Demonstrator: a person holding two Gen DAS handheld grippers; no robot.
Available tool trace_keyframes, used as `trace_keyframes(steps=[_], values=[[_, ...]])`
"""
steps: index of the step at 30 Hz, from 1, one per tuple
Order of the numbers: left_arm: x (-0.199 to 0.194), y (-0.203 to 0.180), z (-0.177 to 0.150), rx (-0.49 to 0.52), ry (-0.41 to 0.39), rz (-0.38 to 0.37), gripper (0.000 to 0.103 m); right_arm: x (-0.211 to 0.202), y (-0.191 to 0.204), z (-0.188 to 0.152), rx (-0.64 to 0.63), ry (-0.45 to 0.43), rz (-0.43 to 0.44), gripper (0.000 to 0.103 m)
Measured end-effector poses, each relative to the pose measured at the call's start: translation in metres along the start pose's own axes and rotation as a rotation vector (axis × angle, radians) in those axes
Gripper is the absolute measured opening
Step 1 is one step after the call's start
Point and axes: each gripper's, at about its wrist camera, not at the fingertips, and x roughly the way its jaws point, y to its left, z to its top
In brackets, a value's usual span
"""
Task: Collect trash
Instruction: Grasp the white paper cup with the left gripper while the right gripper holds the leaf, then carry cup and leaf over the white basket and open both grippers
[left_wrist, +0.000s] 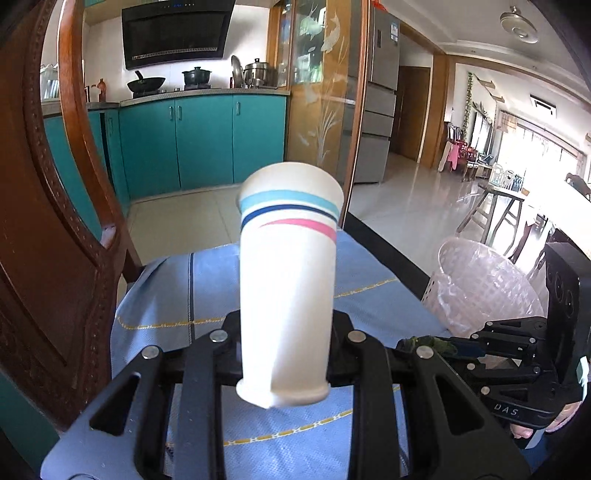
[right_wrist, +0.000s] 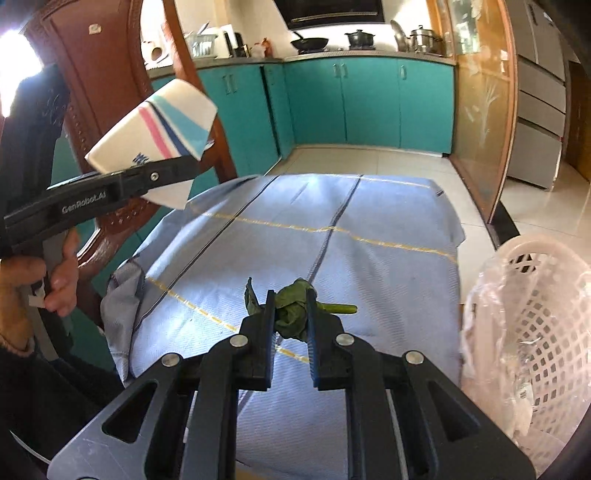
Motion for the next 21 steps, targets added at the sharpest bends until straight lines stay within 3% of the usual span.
trace_keyframes(steps=[4, 9, 14, 21], values=[[-0.001, -0.010, 0.008, 0.011, -0.018, 0.010, 0.028, -0.008, -0.008, 0.001, 0.011, -0.027, -0.028, 0.015], [-0.001, -0.034, 0.024, 0.015, -0.051, 0.000, 0.028, -0.039, -0.027, 0.010, 0.031, -0.130, -0.136, 0.015], [0.007, -0.070, 0.039, 0.017, -0.081, -0.078, 0.028, -0.081, -0.067, 0.008, 0.100, -0.227, -0.274, 0.015], [0.035, -0.135, 0.039, 0.087, -0.055, -0.202, 0.028, -0.124, -0.126, -0.024, 0.196, -0.249, -0.431, 0.015]])
